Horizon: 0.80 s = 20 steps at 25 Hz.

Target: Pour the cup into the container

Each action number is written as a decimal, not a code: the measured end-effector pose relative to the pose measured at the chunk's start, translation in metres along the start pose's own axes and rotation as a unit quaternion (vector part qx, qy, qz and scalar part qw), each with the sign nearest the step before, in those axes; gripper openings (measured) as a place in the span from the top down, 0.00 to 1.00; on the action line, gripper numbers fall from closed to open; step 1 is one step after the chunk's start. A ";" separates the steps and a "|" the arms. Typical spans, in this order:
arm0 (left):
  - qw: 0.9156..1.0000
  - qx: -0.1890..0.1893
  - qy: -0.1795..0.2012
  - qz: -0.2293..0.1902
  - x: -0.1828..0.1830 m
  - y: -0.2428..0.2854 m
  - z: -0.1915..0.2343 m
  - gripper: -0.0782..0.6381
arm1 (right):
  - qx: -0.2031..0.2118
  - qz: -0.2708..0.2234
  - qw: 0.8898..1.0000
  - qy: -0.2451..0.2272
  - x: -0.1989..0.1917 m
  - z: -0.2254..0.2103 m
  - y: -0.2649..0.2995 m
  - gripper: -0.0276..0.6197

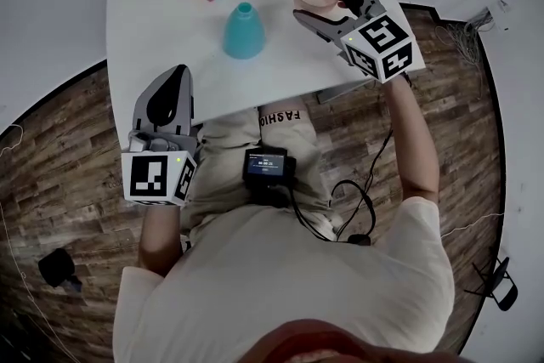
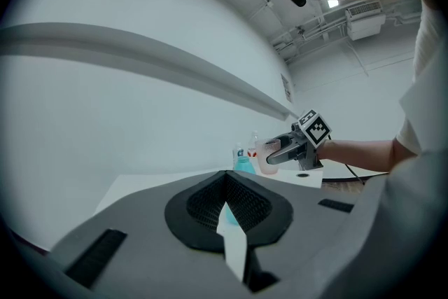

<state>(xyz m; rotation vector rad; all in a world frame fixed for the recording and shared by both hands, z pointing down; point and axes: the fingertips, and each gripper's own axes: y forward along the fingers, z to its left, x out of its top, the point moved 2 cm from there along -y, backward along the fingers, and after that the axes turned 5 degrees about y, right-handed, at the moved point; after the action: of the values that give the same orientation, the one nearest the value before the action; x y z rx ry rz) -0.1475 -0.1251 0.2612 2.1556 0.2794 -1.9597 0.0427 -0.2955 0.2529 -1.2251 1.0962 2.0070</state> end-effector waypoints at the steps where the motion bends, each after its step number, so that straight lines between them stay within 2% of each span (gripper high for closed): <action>1: 1.000 -0.001 0.000 0.000 0.001 0.000 0.000 0.87 | -0.001 0.002 1.000 -0.004 0.002 0.002 0.001 0.39; 20: 1.000 -0.030 -0.003 0.002 0.002 0.006 -0.002 0.87 | -0.022 0.028 0.995 -0.091 0.030 0.024 0.023 0.39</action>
<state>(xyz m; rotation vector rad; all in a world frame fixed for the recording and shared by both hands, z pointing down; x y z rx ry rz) -0.1439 -0.1307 0.2595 2.1111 0.3274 -1.9294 0.0014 -0.2862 0.2404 -1.0200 1.0123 2.1478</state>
